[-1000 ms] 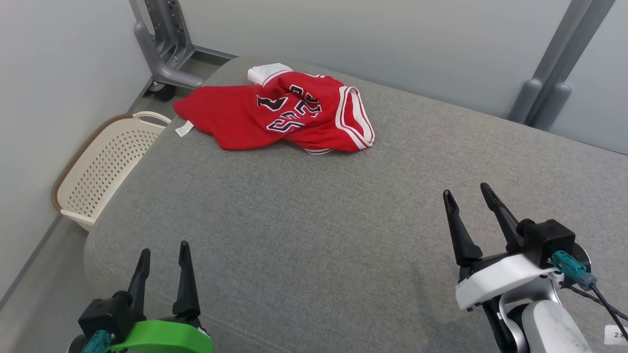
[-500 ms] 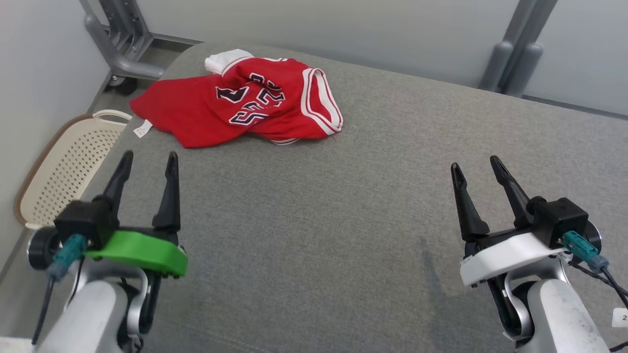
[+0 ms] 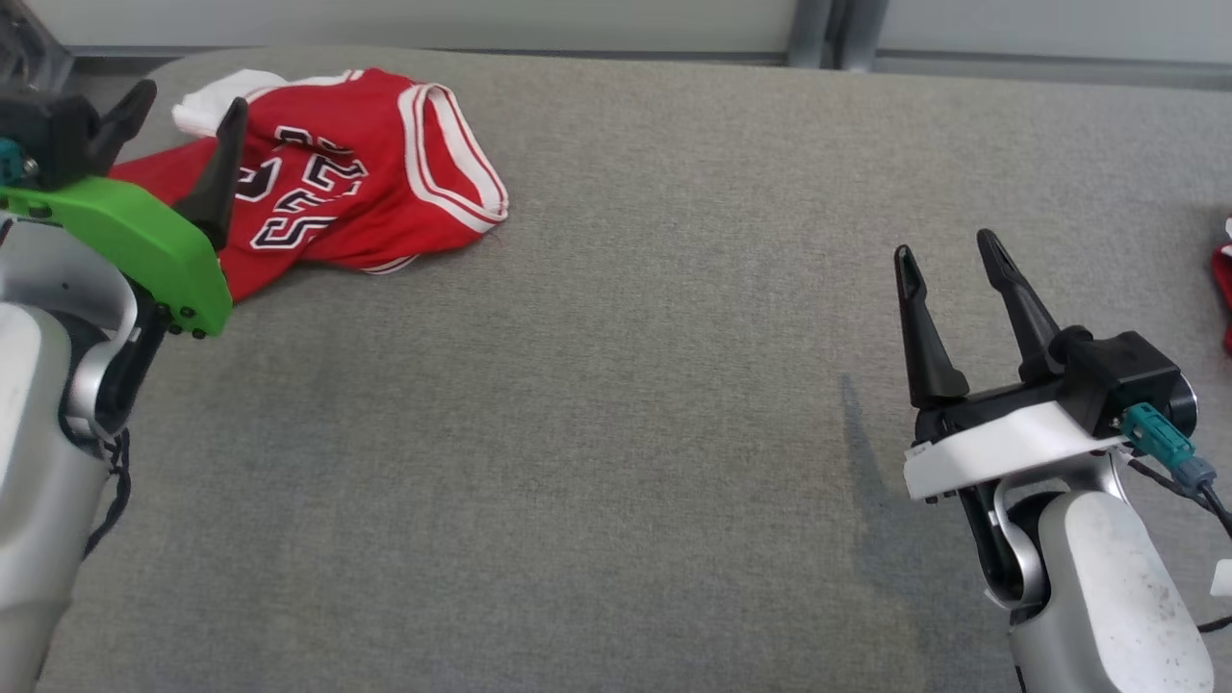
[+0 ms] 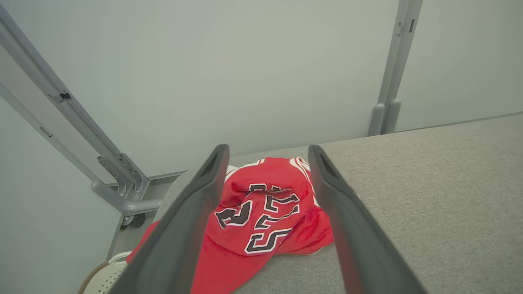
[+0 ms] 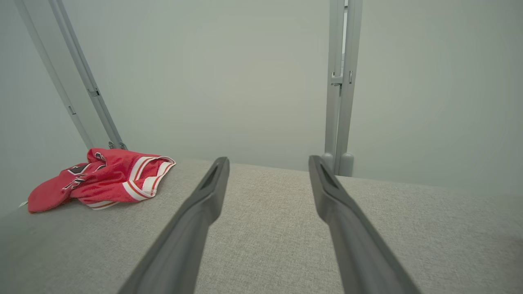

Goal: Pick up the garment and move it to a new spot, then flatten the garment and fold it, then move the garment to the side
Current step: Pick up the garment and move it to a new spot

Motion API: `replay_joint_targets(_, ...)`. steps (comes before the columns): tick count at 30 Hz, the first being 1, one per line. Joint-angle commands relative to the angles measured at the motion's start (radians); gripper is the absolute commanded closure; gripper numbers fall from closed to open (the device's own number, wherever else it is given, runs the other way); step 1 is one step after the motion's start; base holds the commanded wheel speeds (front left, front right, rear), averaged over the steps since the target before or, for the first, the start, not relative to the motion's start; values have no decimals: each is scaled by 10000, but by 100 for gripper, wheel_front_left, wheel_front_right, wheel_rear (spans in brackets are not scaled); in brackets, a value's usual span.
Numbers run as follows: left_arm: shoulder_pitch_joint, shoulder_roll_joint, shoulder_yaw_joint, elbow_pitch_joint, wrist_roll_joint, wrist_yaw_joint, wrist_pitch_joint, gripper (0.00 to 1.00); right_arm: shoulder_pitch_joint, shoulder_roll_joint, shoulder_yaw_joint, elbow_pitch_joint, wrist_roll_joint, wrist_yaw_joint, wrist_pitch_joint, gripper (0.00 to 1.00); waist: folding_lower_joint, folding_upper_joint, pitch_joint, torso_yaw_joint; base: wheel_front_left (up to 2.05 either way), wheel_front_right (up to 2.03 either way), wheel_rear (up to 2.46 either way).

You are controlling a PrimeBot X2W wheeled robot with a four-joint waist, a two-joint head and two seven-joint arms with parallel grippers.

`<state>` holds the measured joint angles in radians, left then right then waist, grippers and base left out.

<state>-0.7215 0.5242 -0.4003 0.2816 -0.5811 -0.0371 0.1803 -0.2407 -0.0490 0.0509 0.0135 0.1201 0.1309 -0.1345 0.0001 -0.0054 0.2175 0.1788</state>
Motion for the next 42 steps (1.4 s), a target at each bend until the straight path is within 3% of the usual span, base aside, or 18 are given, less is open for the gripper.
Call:
replay_joint_targets(1, -378, 161, 12, 197, -146, -148, 212, 0, -261, -27, 16, -95, 4, -1, -97, 0, -1, 54, 1177, -1184, 0, 0, 0)
replay_joint_targets(5, -924, 418, -58, 1054, -466, -501, 1007, 0, -693, -30, -111, -291, -56, -1, -243, 0, -1, 54, 1810, -1771, 0, 0, 0)
replay_joint_targets(11, -1302, 702, 8, 1792, -854, -689, 1360, 0, -1270, -23, -521, -744, -98, -1, -372, 0, -1, 54, 2629, -2299, 0, 0, 0)
replay_joint_targets(25, -1023, 1082, -288, 2515, -922, -739, 1594, 0, -1599, -23, -604, -1298, -218, -1, -367, 0, -1, 54, 3160, -2630, 0, 0, 0)
replay_joint_targets(26, -1032, 1105, -329, 2594, -873, -683, 1610, 9, -1609, -24, -572, -1310, -205, -1, -366, 0, -1, 54, 3158, -2646, 0, 0, 0)
replay_joint_targets(28, -1058, 1122, -352, 2686, -801, -598, 1625, 57, -1633, -26, -513, -1345, -177, -1, -382, 0, -1, 54, 3142, -2674, 0, 0, 0)
replay_joint_targets(29, -1064, 1136, -366, 2744, -774, -549, 1621, 72, -1641, -26, -481, -1358, -171, -1, -392, 0, -1, 54, 3131, -2685, 0, 0, 0)
replay_joint_targets(30, -1077, 1174, -396, 2788, -712, -516, 1588, 94, -1641, -26, -468, -1359, -172, -1, -404, 0, -1, 54, 3115, -2690, 0, 0, 0)
replay_joint_targets(31, -1086, 1200, -401, 2845, -684, -484, 1555, 100, -1637, -24, -444, -1353, -174, -1, -415, 0, -1, 54, 3093, -2694, 0, 0, 0)
replay_joint_targets(42, -1233, 1102, -382, 2535, -688, -632, 463, 100, -1273, -26, -494, -1077, -264, -1, -506, 0, -1, 54, 2055, -2559, 0, 0, 0)
